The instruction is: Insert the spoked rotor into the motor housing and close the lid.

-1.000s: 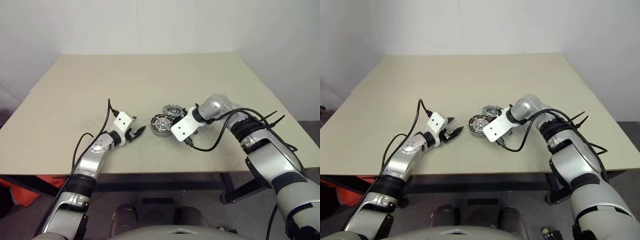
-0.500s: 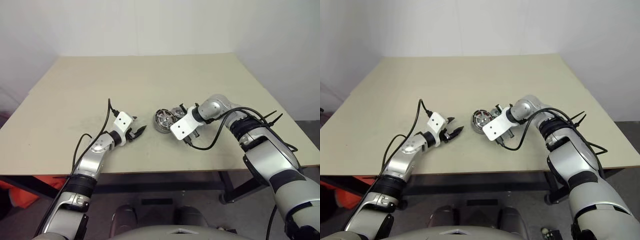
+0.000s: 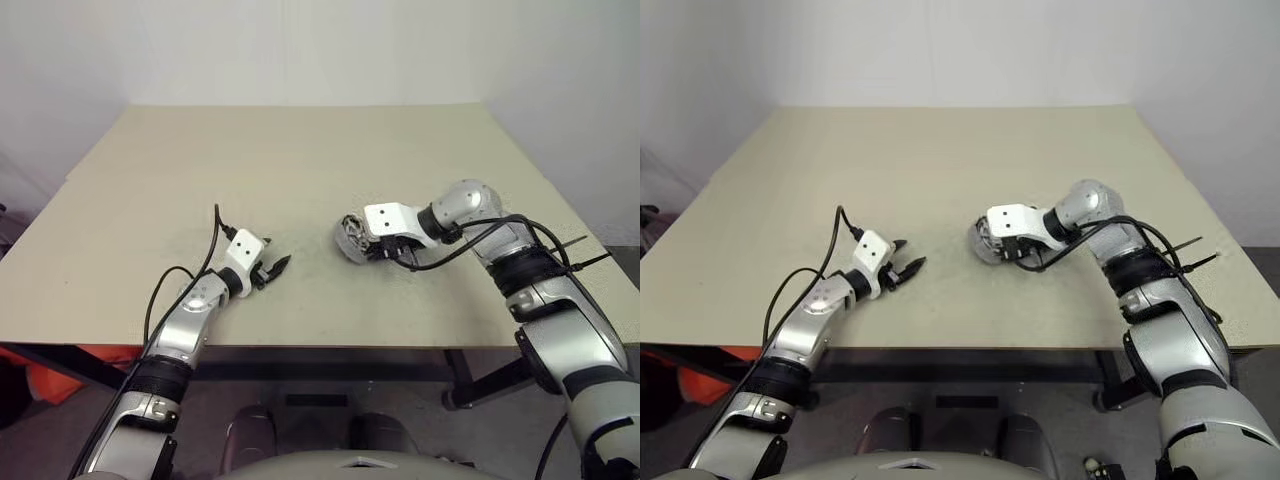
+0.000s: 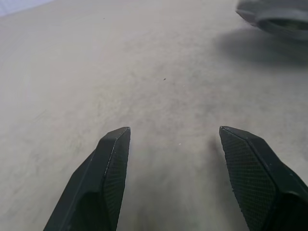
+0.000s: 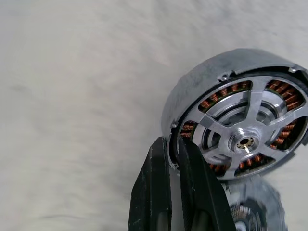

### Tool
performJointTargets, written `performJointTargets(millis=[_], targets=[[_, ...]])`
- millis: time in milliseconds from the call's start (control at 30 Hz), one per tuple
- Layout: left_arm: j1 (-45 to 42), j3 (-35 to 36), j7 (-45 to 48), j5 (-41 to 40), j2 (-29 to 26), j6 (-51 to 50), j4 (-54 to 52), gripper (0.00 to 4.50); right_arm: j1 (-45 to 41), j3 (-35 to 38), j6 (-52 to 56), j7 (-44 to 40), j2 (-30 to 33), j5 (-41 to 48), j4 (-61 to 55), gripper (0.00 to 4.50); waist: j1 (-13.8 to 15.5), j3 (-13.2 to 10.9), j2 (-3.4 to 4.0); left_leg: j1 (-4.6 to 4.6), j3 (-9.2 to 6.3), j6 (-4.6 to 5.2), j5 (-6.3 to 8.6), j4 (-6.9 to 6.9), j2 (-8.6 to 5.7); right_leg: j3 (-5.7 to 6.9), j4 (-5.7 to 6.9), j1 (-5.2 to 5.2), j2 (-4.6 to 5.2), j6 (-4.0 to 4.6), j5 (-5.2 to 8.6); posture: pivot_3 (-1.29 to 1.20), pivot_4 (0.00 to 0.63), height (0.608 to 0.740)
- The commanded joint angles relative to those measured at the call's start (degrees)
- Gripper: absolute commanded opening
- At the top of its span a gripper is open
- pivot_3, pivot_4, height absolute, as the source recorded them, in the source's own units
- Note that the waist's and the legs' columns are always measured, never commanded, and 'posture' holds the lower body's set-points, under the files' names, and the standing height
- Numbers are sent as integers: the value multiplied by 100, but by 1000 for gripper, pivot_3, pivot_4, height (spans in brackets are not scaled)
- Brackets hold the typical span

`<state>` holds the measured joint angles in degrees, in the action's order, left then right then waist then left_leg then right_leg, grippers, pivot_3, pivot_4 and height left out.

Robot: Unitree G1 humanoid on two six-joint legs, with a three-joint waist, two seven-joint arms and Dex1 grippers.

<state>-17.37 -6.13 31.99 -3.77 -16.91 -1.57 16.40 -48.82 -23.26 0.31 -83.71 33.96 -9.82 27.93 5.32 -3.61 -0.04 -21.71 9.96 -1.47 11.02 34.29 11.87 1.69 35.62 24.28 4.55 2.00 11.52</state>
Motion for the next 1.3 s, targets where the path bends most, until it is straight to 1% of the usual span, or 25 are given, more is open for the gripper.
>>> performJointTargets(millis=[33, 167, 367, 533, 600, 633, 667, 767, 833, 933, 967, 1033, 1067, 1133, 1167, 1200, 1300], targets=[[3, 51, -52, -3, 15, 101, -269, 3105, -4, 196, 776, -107, -103, 412, -966, 22, -2, -1, 1, 4, 0, -4, -2, 0, 0, -2, 3, 0, -1, 0, 0, 0, 0, 740], [39, 65, -78, 11, 7, 85, -320, 3105, 24, 81, 1370, 308, -497, 317, -1062, 22, -2, 0, 1, 17, 0, -21, -12, -1, 2, -6, 12, -2, -6, 0, -1, 0, 0, 740], [170, 123, -128, 3, -61, 20, -509, 3105, -109, -151, 1354, 950, -990, -26, -379, 22, 10, 0, 1, 15, -1, -26, -15, -3, 1, -7, 8, -4, -7, 1, -2, 0, 0, 740], [208, 129, -158, -13, -94, -6, -564, 3105, -271, -250, 1186, 1253, -1159, -175, 285, 22, 22, 0, 1, 12, -2, -26, -14, -3, -3, -6, 6, -7, -1, 1, -2, 0, 0, 740], [210, 133, -158, -11, -96, -14, -572, 3105, -284, -251, 1119, 1232, -1136, -160, 374, 684, 21, -1, 1, 18, -2, -26, -14, -3, -3, -7, 7, -12, 0, 0, -3, 0, 0, 740], [209, 136, -155, -12, -97, -15, -569, 3105, -272, -247, 1090, 1185, -1104, -134, 347, 901, 21, 0, 1, 22, -2, -27, -15, -3, -3, -7, 7, -15, 0, 0, -3, 0, 0, 740], [200, 136, -151, -11, -97, -13, -559, 3105, -246, -215, 1068, 1129, -1060, -83, 237, 1261, 20, 0, 1, 26, -2, -28, -15, -3, -3, -6, 8, -19, -1, 0, -2, 0, 0, 740], [168, 129, -135, -11, -92, -13, -530, 3105, -171, -12, 1174, 1040, -940, 148, -282, 2333, 17, -1, 0, 34, -2, -28, -15, -3, -2, -6, 9, -25, -2, -1, -2, 0, 0, 740], [145, 118, -115, -14, -86, -11, -508, 3105, -94, 161, 1412, 927, -822, 387, -759, 2968, 18, -1, 0, 33, -2, -28, -15, -3, -2, -7, 8, -25, -2, -1, -3, 0, 0, 740], [92, 93, -63, -23, -74, 1, -463, 3105, 61, 632, 2238, 1034, -767, 877, -1499, 2968, 18, -1, 0, 33, -2, -26, -14, -7, -2, -7, 5, -24, -4, -1, -3, 0, 0, 740], [75, 90, -47, -31, -69, 2, -452, 3105, 117, 820, 2565, 1199, -813, 1034, -1680, 2968, 16, -1, 0, 33, -2, -27, -14, -8, -1, -7, 5, -24, -5, 0, -3, 0, 0, 740], [27, 75, 1, -46, -55, 4, -412, 3105, 318, 1456, 3467, 1820, -1096, 1503, -2005, 2968, 16, 0, -1, 37, -2, -27, -15, -10, -1, -8, 5, -25, -11, 0, -3, 0, 0, 740], [10, 69, 16, -43, -50, 8, -387, 3105, 388, 1872, 4206, 2111, -1281, 1835, -2139, 2968, 16, 0, -1, 41, -2, -29, -16, -9, -1, -12, 5, -26, -14, 0, -3, 0, 0, 740], [-37, 78, 58, -56, -44, 3, -308, 3105, 403, 3202, 6581, 2507, -1727, 2786, -2318, 2968, 19, 0, 0, 49, -2, -34, -19, -11, -2, -14, 7, -30, -16, 0, -2, 0, 0, 740], [-50, 89, 83, -69, -47, 0, -282, 3105, 442, 3668, 7348, 2637, -1872, 3128, -2437, 2968, 23, 0, 0, 51, -2, -38, -21, -11, -2, -16, 8, -31, -18, -1, -2, 0, 0, 740], [-72, 68, 146, -66, -63, 5, -238, 3105, 632, 4070, 8005, 2763, -1983, 3314, -2654, 2968, 48, 0, 0, 52, -2, -42, -24, -11, -2, -15, 7, -34, -19, -1, -2, 0, 0, 740], [-166, -1, 321, -43, -88, 37, -96, 3105, 1225, 4692, 9058, 3189, -2120, 3900, -3122, 2968, 117, 1, 0, 63, -7, -46, -25, -16, -1, -13, 2, -50, -18, -1, -1, 0, 0, 740]])
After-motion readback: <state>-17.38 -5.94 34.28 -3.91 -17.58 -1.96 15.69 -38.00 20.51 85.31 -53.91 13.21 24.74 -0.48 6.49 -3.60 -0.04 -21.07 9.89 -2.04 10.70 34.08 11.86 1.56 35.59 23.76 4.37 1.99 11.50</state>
